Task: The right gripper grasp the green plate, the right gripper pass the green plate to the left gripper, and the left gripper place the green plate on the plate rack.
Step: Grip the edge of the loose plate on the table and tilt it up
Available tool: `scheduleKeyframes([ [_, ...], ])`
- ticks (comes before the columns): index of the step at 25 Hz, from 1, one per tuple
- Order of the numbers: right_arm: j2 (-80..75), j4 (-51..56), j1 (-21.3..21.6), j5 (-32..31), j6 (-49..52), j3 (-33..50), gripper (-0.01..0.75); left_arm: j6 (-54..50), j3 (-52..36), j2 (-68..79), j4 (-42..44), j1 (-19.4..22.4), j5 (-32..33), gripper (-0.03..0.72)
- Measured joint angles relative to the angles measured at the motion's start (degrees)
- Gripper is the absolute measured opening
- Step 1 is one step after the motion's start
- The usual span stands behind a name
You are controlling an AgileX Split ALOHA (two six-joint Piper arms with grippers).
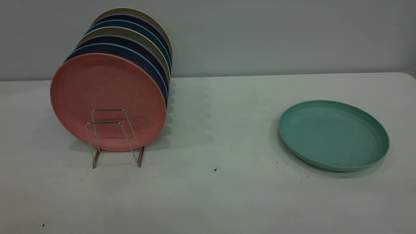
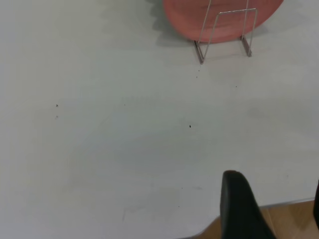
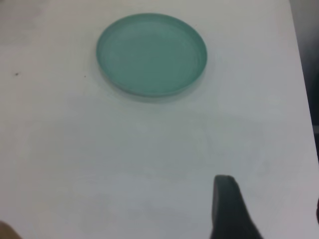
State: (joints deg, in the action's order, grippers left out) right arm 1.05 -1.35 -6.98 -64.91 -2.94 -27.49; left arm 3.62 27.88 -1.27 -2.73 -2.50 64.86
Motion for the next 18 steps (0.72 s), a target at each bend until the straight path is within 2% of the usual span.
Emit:
scheduleKeyframes([
  [8, -0.19, 0.29, 0.00, 0.00, 0.12, -0.12, 0.430, -2.26, 1.05, 0.17, 0.00, 0.00, -0.05, 0.397],
  [13, -8.19, 0.41, 0.00, 1.10, 0.89, -3.38, 0.489, -5.87, 5.78, 7.28, 0.00, 0.00, -0.75, 0.499],
  [18, -24.32, 1.35, 0.00, 8.49, 0.89, -8.42, 0.556, -4.57, 11.30, 23.87, 0.00, 0.00, -6.96, 0.577],
])
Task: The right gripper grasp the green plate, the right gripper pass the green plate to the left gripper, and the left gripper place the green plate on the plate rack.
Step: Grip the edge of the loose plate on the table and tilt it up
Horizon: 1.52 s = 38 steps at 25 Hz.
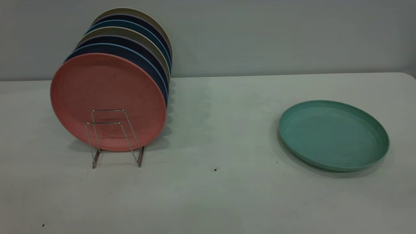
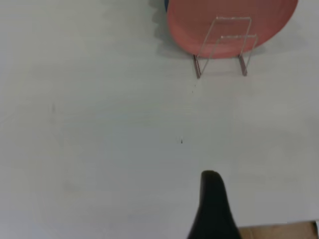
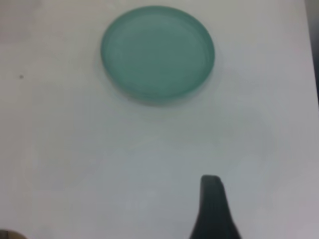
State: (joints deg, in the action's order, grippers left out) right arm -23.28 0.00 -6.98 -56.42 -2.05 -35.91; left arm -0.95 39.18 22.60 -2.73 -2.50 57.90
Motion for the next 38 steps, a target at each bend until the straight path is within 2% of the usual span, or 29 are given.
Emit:
scheduleKeyframes([
  [5, -16.12, 4.25, 0.00, 6.81, -2.86, -3.76, 0.566, 2.85, 7.37, 17.12, -0.05, 0.00, -5.13, 0.581],
  [12, -36.22, 21.59, 0.00, 17.05, -16.37, -4.24, 0.566, 7.03, 12.17, 37.20, -1.40, 0.00, -15.28, 0.582],
  [19, -55.21, 40.07, 0.00, 20.48, -34.09, -4.62, 0.566, 17.26, 14.54, 51.87, -13.55, 0.00, -21.96, 0.582],
  [23, -64.26, 44.19, 0.23, 23.62, -37.97, -6.97, 0.566, 25.14, 15.99, 58.15, -23.26, -1.01, -23.22, 0.584],
  [26, -70.13, 44.83, 2.52, 24.20, -38.47, -9.56, 0.566, 30.71, 17.53, 62.34, -29.86, -3.68, -23.63, 0.584],
  [32, -80.50, 47.95, 11.48, 24.10, -39.54, -15.84, 0.566, 35.52, 20.83, 71.33, -37.73, -9.84, -27.51, 0.584],
  [38, -91.12, 56.42, 18.68, 20.77, -47.19, -21.17, 0.552, 38.96, 23.44, 79.74, -42.72, -14.20, -32.38, 0.584],
])
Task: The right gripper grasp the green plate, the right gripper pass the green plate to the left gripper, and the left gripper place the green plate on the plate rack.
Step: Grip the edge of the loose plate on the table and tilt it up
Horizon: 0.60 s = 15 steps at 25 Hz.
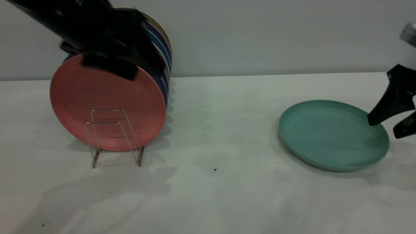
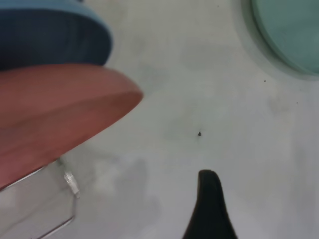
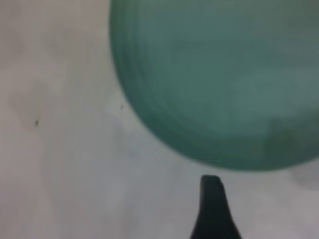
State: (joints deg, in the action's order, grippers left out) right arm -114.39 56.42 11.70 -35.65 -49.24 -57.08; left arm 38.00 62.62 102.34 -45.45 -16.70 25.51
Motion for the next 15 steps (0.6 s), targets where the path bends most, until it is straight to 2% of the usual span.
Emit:
scheduleKeyframes([
  [5, -7.32, 4.75, 4.22, -0.20, -4.58, -3.32, 0.548, 1.15, 0.28, 2.52, -2.70, -0.78, -0.55, 0.584],
  [15, -18.51, 10.54, 5.01, -1.37, -7.45, -10.91, 0.496, 1.28, 0.60, 2.52, -3.23, -0.78, 1.16, 0.584],
])
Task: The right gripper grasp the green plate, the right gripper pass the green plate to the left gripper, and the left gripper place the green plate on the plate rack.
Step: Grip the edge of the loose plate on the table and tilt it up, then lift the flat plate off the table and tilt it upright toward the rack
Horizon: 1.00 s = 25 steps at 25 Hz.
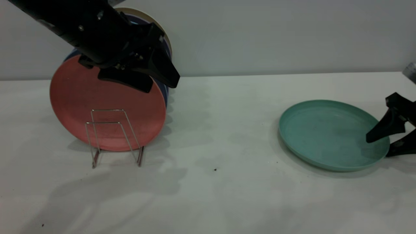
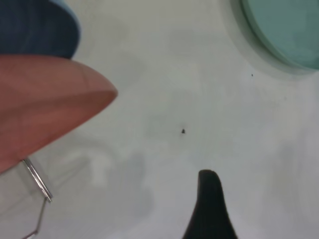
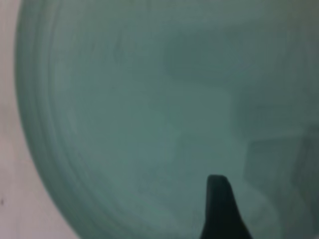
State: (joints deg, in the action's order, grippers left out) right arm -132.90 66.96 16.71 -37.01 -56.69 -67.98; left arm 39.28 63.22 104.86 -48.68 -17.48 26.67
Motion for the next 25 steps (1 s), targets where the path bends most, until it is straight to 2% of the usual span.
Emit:
scheduleKeyframes([
  [5, -2.19, 2.14, -0.18, -0.82, -1.51, -1.21, 0.476, 0.00, 0.00, 0.00, -0.04, 0.00, 0.63, 0.584],
  [8, -3.12, 4.14, -1.08, -1.20, -3.41, -1.43, 0.409, 0.00, 0.00, 0.00, -0.04, 0.00, 0.63, 0.584],
  [11, -4.05, 5.84, -2.27, -1.31, -5.85, -1.58, 0.235, 0.00, 0.00, 0.00, -0.04, 0.00, 0.63, 0.584],
  [13, -4.26, 6.63, -3.06, -1.25, -8.04, -1.58, 0.083, 0.00, 0.00, 0.00, -0.04, 0.00, 0.63, 0.584],
  [15, -4.51, 8.20, -3.91, -1.83, -11.66, -1.58, 0.028, 0.04, 0.00, 0.16, -0.11, 0.00, 0.63, 0.584],
  [19, -4.90, 11.48, -6.92, -6.58, -18.44, -1.58, 0.019, 0.04, 0.05, 2.27, -2.14, 0.00, 0.58, 0.584],
  [25, -4.41, 13.67, -14.16, -10.45, -20.68, -1.58, 0.019, 0.81, 0.05, 5.92, -6.07, 0.00, -0.52, 0.584],
])
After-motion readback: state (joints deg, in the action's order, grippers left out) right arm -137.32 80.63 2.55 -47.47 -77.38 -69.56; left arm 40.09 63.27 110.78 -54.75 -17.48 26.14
